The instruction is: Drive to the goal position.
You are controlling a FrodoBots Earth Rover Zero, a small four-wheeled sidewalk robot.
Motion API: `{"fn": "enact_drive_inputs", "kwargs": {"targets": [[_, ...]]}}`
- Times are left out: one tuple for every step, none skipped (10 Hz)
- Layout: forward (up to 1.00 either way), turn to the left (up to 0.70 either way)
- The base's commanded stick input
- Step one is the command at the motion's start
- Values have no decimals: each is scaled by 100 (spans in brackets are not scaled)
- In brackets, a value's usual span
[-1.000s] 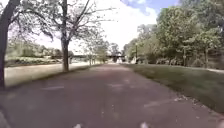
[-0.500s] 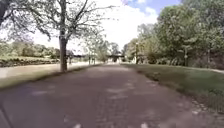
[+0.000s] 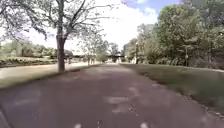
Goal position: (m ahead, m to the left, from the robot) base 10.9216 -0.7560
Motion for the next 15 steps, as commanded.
{"fn": "enact_drive_inputs", "kwargs": {"targets": [[100,0],[100,0],[100,0],[100,0],[100,0],[100,0],[100,0],[100,0],[100,0],[100,0],[100,0],[100,0],[100,0],[100,0],[100,0]]}}
